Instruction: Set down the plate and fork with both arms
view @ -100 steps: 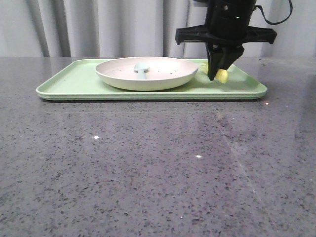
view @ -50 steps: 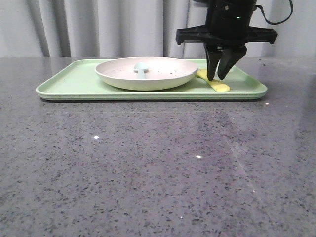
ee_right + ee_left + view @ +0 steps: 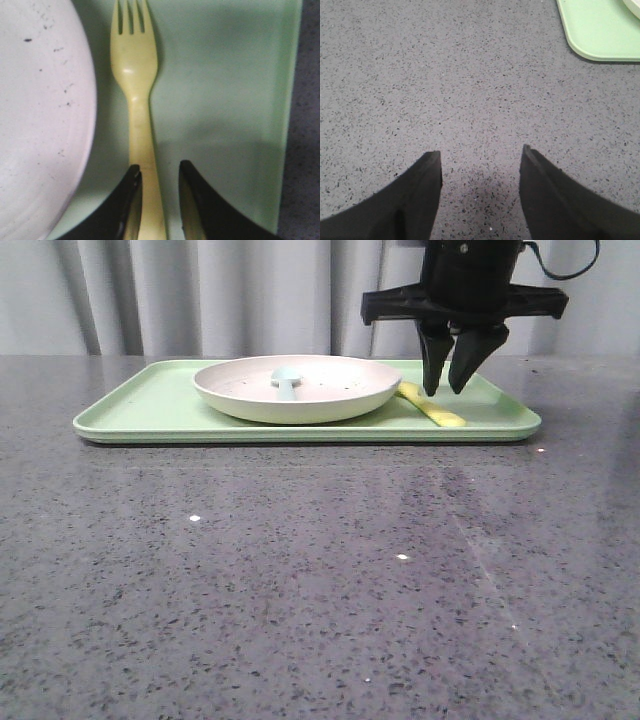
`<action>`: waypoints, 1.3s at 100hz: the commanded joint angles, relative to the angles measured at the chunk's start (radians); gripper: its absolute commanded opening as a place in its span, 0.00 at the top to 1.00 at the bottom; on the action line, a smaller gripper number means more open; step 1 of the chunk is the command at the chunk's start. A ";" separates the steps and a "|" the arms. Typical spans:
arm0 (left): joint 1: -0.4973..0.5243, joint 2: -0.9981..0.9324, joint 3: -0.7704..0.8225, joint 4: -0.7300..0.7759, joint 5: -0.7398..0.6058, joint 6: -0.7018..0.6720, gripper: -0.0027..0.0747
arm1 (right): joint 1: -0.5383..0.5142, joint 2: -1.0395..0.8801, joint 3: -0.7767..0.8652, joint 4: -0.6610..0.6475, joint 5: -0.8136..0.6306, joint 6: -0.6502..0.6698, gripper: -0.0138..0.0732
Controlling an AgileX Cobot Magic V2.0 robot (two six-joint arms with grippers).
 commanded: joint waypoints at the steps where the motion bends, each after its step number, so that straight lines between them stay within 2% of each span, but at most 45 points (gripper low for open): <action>1: 0.001 0.002 -0.028 -0.013 -0.065 -0.007 0.51 | -0.007 -0.100 -0.024 -0.050 -0.035 -0.011 0.60; 20: 0.001 0.002 -0.028 -0.013 -0.065 -0.007 0.51 | -0.007 -0.193 -0.015 -0.156 -0.025 -0.011 0.60; 34: 0.001 0.002 -0.028 -0.013 -0.065 -0.007 0.51 | -0.007 -0.294 0.056 -0.231 -0.042 -0.011 0.60; 59: 0.001 0.002 -0.028 -0.013 -0.065 -0.007 0.51 | -0.007 -0.558 0.347 -0.264 -0.151 0.008 0.60; 88: 0.001 0.002 -0.028 -0.013 -0.065 -0.007 0.51 | -0.007 -0.862 0.698 -0.326 -0.195 0.079 0.60; 109: 0.001 0.002 -0.028 -0.013 -0.065 -0.007 0.51 | -0.007 -1.059 0.878 -0.383 -0.215 0.095 0.60; 130: 0.001 0.002 -0.028 -0.013 -0.065 -0.007 0.51 | -0.007 -1.243 0.985 -0.396 -0.211 0.101 0.60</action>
